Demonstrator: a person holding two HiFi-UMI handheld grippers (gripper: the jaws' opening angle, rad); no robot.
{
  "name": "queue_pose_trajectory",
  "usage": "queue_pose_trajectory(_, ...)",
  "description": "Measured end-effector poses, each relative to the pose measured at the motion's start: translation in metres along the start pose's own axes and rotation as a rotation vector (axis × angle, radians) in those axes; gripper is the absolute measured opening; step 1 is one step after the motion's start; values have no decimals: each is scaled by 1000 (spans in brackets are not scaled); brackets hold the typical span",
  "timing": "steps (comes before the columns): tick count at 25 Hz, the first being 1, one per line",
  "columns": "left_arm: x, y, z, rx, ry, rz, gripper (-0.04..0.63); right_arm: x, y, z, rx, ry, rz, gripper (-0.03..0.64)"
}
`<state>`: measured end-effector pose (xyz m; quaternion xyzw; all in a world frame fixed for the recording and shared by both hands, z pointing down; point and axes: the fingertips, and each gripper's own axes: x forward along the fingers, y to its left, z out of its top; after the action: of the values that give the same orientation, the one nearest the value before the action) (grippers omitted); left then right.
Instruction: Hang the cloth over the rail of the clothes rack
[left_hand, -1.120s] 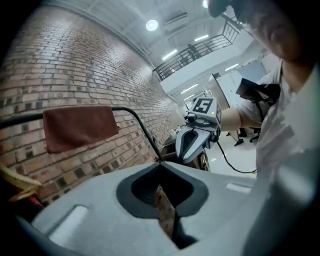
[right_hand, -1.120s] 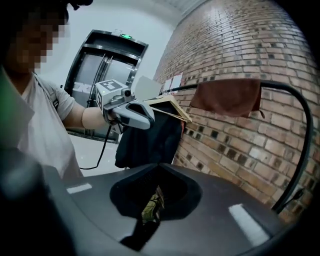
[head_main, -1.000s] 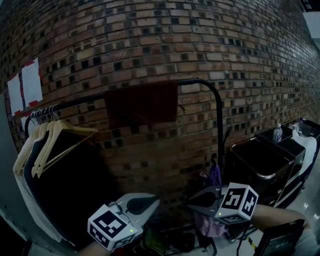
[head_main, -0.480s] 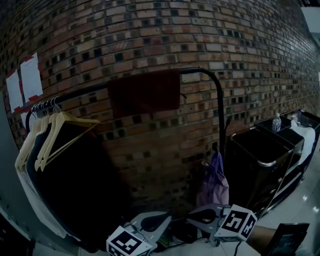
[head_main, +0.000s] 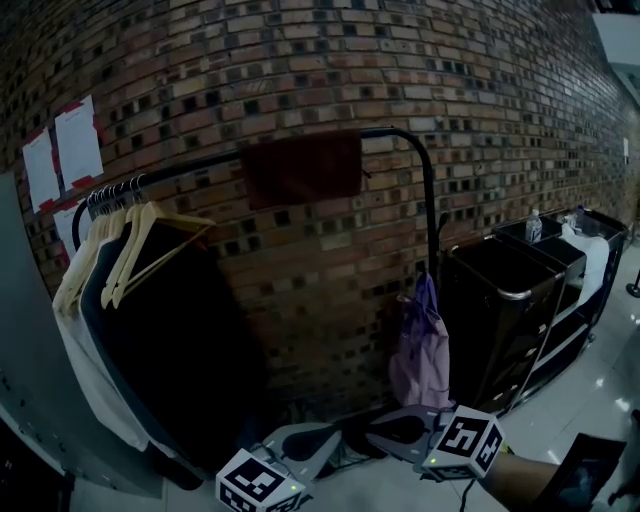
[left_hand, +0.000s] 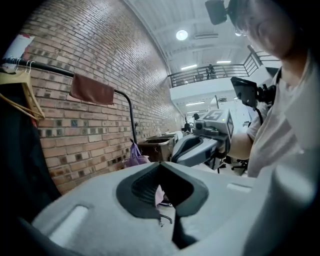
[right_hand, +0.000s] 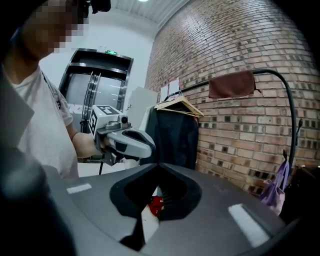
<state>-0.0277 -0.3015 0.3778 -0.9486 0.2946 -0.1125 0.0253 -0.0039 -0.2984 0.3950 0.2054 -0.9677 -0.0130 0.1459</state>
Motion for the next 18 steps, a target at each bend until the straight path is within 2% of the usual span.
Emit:
queue_pose_trajectory(6, -46, -51, -19, -24, 9, -40, 2, -10, 70, -14, 51, 33, -14, 1)
queue_pose_trajectory(11, -76, -86, -25, -34, 17, -65, 2, -16, 121, -8, 55, 17, -11, 2)
queue_pose_trajectory(18, -97, -118, -13, -16, -3, -60, 2, -38, 150, -3, 56, 23, -7, 2)
